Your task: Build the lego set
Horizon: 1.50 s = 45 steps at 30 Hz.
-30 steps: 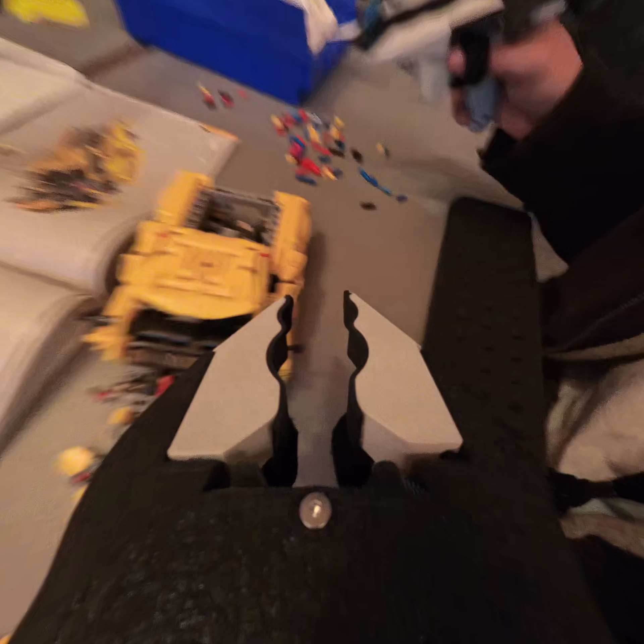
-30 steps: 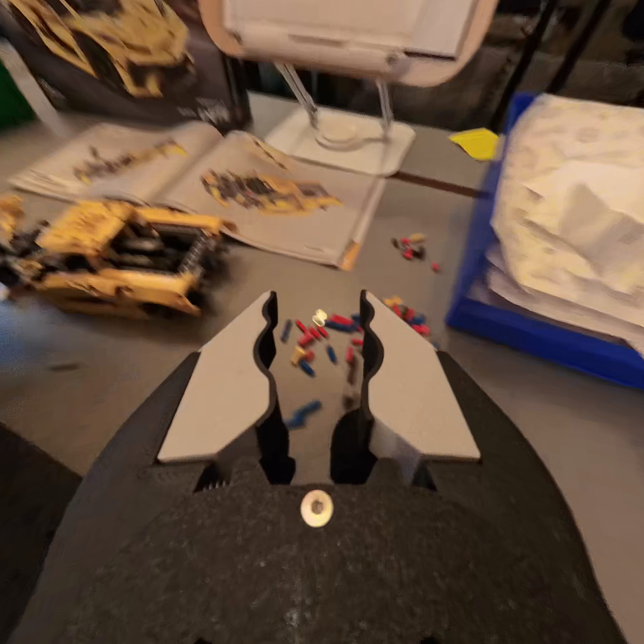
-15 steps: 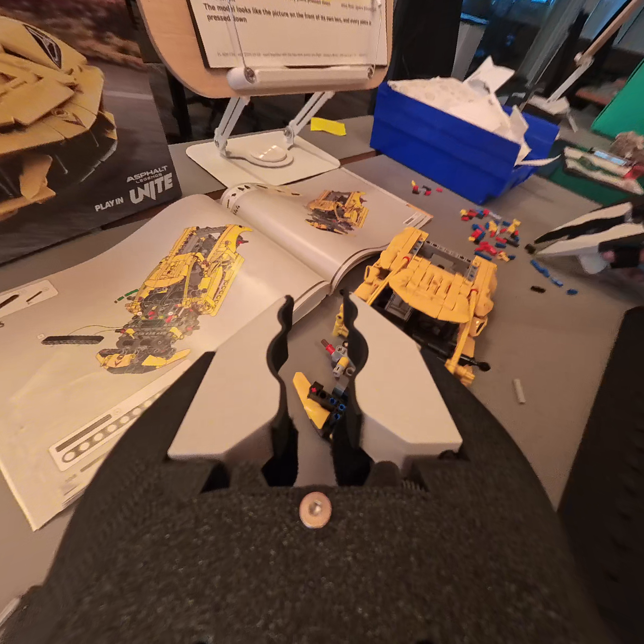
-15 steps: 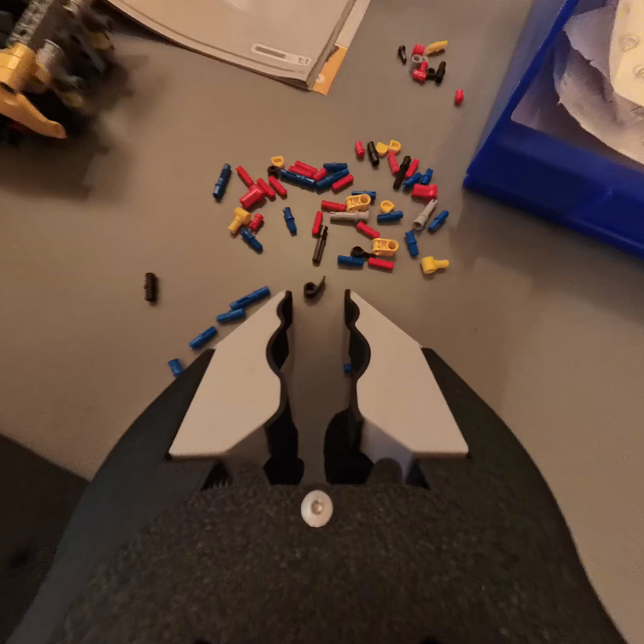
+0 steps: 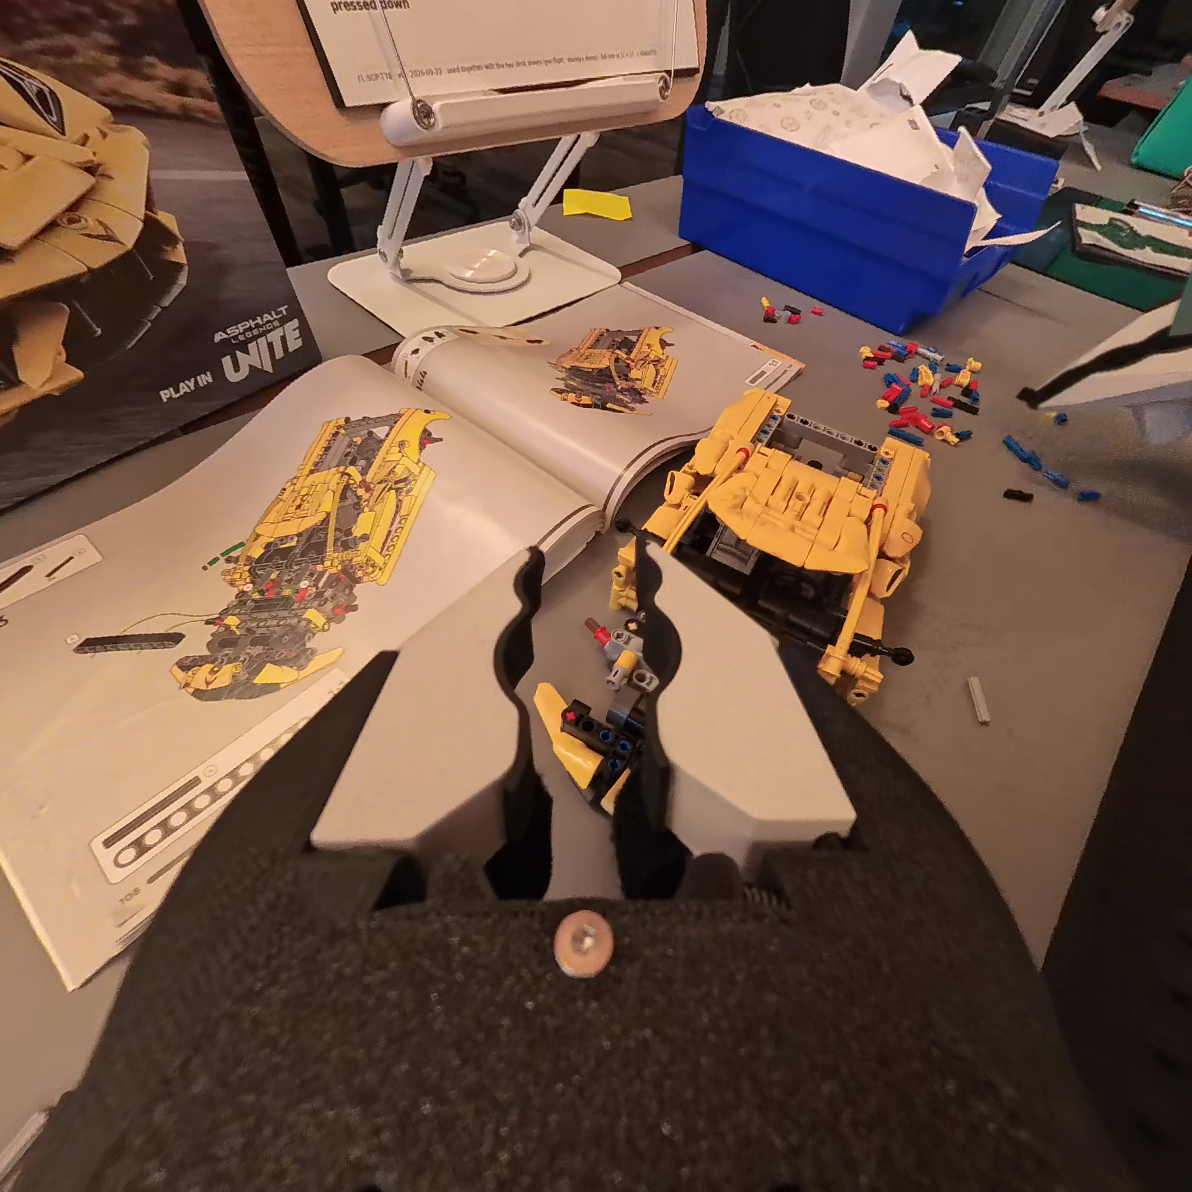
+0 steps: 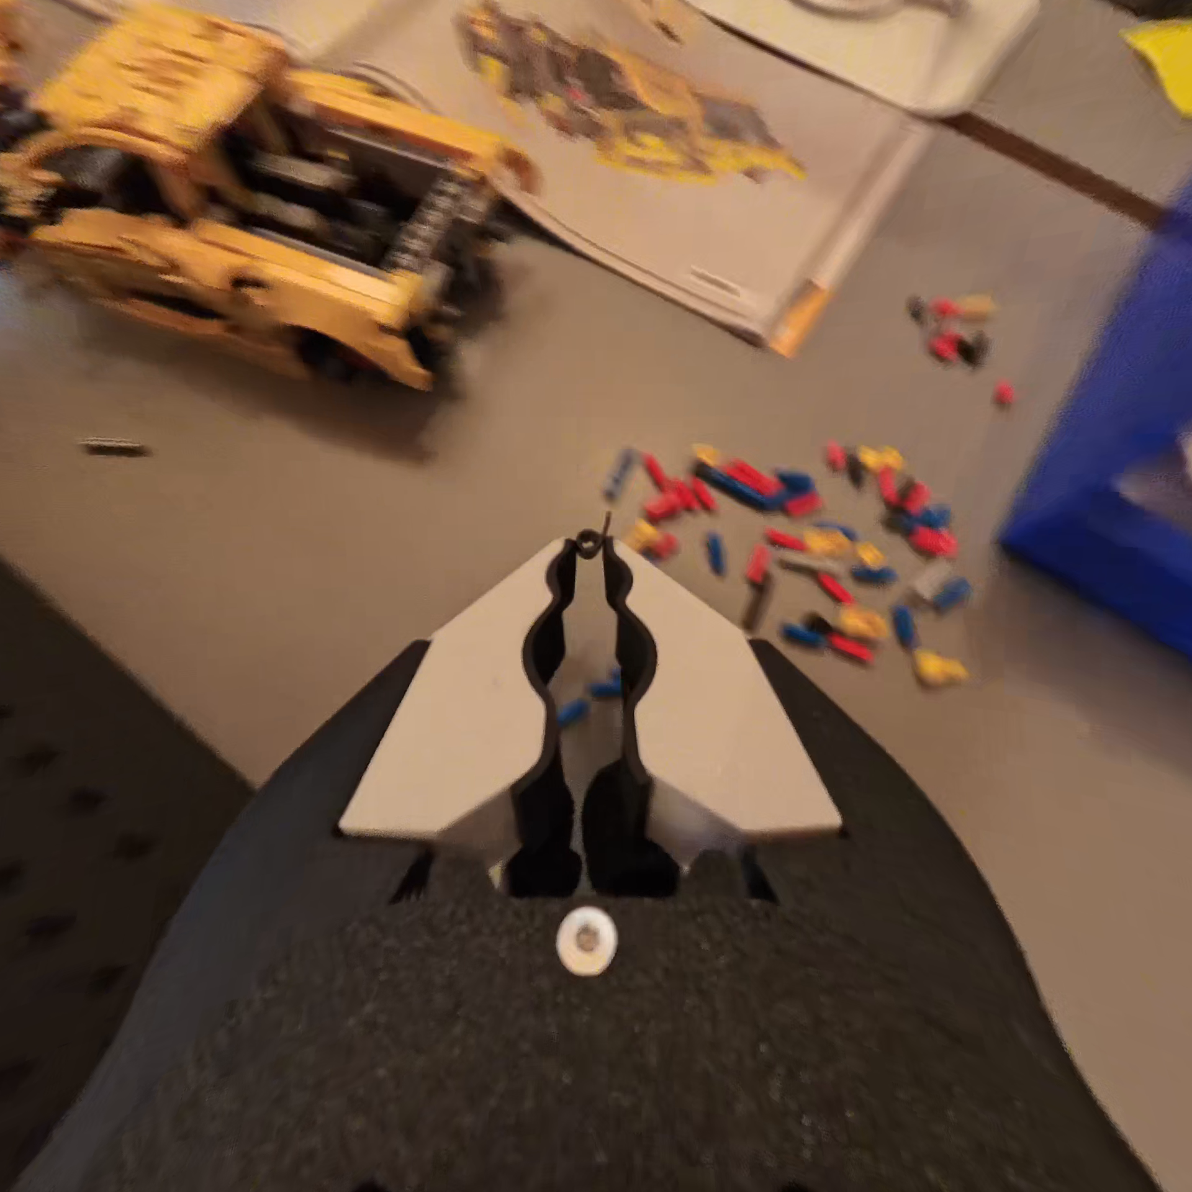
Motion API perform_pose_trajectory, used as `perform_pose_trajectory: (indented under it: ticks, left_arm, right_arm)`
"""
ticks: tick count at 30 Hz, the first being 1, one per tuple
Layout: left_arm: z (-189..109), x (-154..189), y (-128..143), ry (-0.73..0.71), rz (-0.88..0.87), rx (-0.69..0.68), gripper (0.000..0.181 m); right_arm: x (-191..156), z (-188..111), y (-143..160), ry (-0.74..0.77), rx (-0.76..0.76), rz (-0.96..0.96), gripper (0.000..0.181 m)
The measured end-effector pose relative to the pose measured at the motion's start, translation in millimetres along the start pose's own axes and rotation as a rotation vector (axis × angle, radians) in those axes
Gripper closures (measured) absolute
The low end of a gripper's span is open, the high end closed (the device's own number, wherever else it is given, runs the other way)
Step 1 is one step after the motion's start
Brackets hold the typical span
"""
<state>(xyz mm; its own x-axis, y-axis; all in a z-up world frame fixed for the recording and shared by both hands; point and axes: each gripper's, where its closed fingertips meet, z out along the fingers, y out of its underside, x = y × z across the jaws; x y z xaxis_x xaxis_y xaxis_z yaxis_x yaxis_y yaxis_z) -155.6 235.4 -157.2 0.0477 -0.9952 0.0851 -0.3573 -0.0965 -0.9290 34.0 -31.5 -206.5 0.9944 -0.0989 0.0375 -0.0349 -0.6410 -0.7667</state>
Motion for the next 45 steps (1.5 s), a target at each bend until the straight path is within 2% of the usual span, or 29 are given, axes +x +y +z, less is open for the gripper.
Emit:
perform_pose_trajectory:
  ticks: [3,5,8,15,21,23,26,29,32,36,38,40,42,45]
  left_arm:
    - [-1,-3,1,-0.022,0.006,-0.003,0.152]
    - [-2,-7,2,-0.038,0.007,-0.003,0.152]
    - [-3,-9,4,-0.040,-0.010,-0.013,0.152]
    - [-2,-13,11,-0.042,-0.031,-0.044,0.152]
    - [0,-12,16,-0.043,-0.030,-0.065,0.152]
    - [0,-13,18,-0.049,-0.024,-0.075,0.152]
    - [-1,-14,17,-0.052,-0.033,-0.068,0.152]
    - [-6,-26,17,-0.084,-0.088,-0.045,0.153]
    - [-33,-48,-3,-0.108,-0.188,0.046,0.152]
    - [-116,-100,-31,-0.313,-0.055,0.093,0.153]
    - [-155,-106,-34,-0.338,0.011,0.097,0.152]
    - [-176,-97,-21,-0.287,0.051,0.065,0.152]
    - [-186,-88,8,-0.235,0.041,-0.036,0.152]
    - [-184,-62,58,-0.114,-0.032,-0.196,0.152]
  right_arm:
    - [-63,21,-22,-0.177,0.014,-0.095,0.174]
    - [-97,39,-21,-0.276,-0.025,-0.130,0.174]
    - [-125,57,-13,-0.342,-0.077,-0.174,0.174]
    - [-146,71,-9,-0.359,-0.121,-0.268,0.174]
    - [-146,75,-11,-0.395,-0.074,-0.228,0.172]
    - [-146,75,-14,-0.410,-0.049,-0.201,0.157]
    - [-138,74,-23,-0.384,0.025,-0.179,0.146]
    - [-125,72,-31,-0.337,0.078,-0.152,0.143]
    - [-116,70,-37,-0.293,0.112,-0.149,0.143]
    - [-113,65,-43,-0.259,0.149,-0.171,0.149]
    - [-112,65,-43,-0.248,0.148,-0.180,0.151]
    - [-113,65,-43,-0.252,0.147,-0.181,0.151]
    - [-115,63,-45,-0.263,0.159,-0.181,0.151]
    - [-117,60,-49,-0.273,0.189,-0.178,0.151]
